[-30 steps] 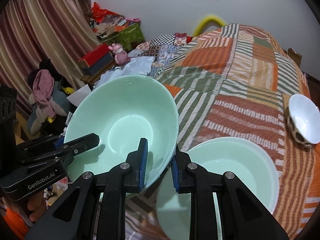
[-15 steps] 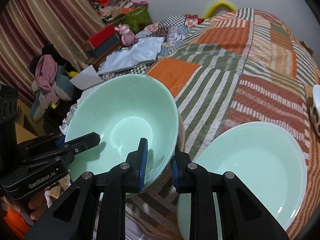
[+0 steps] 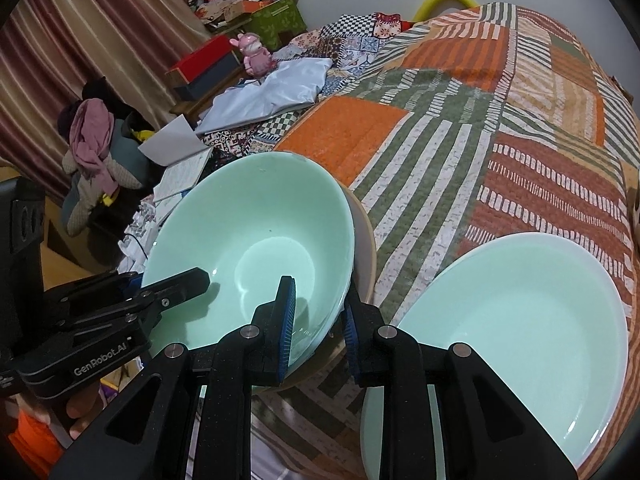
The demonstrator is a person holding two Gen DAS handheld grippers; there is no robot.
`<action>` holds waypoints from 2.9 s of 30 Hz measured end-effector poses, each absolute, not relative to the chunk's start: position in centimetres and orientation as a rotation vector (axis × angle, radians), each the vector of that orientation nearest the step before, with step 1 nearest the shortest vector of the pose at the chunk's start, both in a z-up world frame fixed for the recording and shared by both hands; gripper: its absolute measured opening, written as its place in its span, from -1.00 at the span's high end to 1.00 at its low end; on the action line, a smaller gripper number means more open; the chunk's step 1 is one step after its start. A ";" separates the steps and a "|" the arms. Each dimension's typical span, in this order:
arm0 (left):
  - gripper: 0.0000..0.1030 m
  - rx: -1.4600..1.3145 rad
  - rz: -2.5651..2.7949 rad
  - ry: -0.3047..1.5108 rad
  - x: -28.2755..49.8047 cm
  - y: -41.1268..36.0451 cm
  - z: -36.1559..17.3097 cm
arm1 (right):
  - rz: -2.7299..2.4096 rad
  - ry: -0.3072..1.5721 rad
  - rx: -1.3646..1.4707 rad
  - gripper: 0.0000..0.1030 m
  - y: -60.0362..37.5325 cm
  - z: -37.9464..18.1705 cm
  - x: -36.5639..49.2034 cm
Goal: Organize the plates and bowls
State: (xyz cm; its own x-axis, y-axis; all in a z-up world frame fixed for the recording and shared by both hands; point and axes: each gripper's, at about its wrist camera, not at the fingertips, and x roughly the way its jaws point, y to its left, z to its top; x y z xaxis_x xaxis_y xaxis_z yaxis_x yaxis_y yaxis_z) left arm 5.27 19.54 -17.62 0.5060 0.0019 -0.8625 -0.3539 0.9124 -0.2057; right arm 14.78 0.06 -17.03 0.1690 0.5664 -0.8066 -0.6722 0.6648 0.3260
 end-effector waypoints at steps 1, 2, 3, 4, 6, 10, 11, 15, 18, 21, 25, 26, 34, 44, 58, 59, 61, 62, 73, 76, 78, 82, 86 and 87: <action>0.56 -0.383 0.222 1.024 5.3 19.6 -17.6 | 0.882 1.088 -0.116 0.56 0.0 -17.0 14.8; 0.56 -0.383 0.224 1.023 5.3 19.7 -17.6 | 0.882 1.088 -0.114 0.55 -0.1 -16.9 14.9; 0.56 -0.382 0.227 1.023 5.4 19.7 -17.7 | 0.882 1.087 -0.111 0.55 -0.2 -16.8 14.9; 0.56 -0.379 0.229 1.023 5.4 19.7 -17.7 | 0.881 1.087 -0.108 0.54 -0.2 -16.8 14.9; 0.56 -0.375 0.234 1.022 5.5 19.8 -17.7 | 0.879 1.081 -0.103 0.53 -0.5 -16.6 14.9; 0.56 -0.377 0.243 1.025 5.7 19.9 -17.8 | 0.868 1.053 -0.116 0.53 -0.8 -16.2 14.9; 0.56 -0.379 0.246 1.022 5.7 19.9 -17.8 | 0.872 1.048 -0.116 0.53 -1.0 -16.1 14.9; 0.56 -0.357 0.261 1.013 5.8 19.7 -17.3 | 0.875 1.049 -0.119 0.53 -1.3 -16.3 15.0; 0.56 -0.338 0.273 1.009 5.9 19.7 -16.8 | 0.873 1.040 -0.107 0.53 -1.9 -16.1 15.1; 0.50 -0.310 0.277 1.020 6.2 19.8 -16.3 | 0.868 1.022 -0.095 0.53 -2.8 -15.5 15.3; 0.35 -0.300 0.284 1.028 6.4 19.9 -15.6 | 0.860 0.993 -0.078 0.48 -4.1 -14.7 15.5; 0.32 -0.284 0.287 1.016 6.4 19.7 -15.2 | 0.857 0.984 -0.076 0.44 -4.5 -14.4 15.6; 0.06 -0.203 0.248 0.905 6.7 16.3 -10.4 | 0.810 0.889 -0.059 0.12 -8.4 -12.2 16.4; -0.34 -0.167 0.156 0.819 10.5 9.1 -6.8 | 0.674 0.811 -0.025 0.10 -15.9 -10.3 18.9; -0.60 -0.094 0.057 0.835 19.2 0.2 -6.8 | 0.492 0.790 0.046 0.09 -25.7 -10.3 23.0; -0.60 -0.086 0.050 0.839 19.8 -0.4 -6.9 | 0.481 0.792 0.048 0.10 -26.3 -10.4 23.3; -0.61 -0.073 0.034 0.846 20.8 -1.5 -7.2 | 0.461 0.798 0.052 0.10 -27.4 -10.8 24.0; -0.61 -0.067 0.024 0.850 21.4 -1.9 -7.5 | 0.449 0.801 0.053 0.09 -27.9 -11.0 24.4; -0.61 -0.043 -0.112 0.929 28.3 -6.8 -12.1 | 0.375 0.869 0.078 0.10 -30.6 -14.7 28.6; -0.61 -0.035 -0.124 0.948 30.0 -7.4 -13.3 | 0.364 0.894 0.093 0.10 -30.9 -15.7 30.0; -0.61 -0.035 -0.131 0.967 31.0 -7.7 -14.3 | 0.353 0.905 0.092 0.16 -31.0 -16.2 30.9; -0.61 -0.038 -0.145 0.992 32.4 -7.8 -15.9 | 0.353 0.937 0.082 0.34 -31.0 -17.2 32.6; -0.51 -0.030 -0.168 1.018 33.6 -8.3 -17.3 | 0.367 0.963 0.109 0.55 -31.3 -18.1 33.7; -0.46 -0.021 -0.177 1.024 33.9 -8.5 -17.6 | 0.370 0.964 0.116 0.55 -31.3 -18.2 33.8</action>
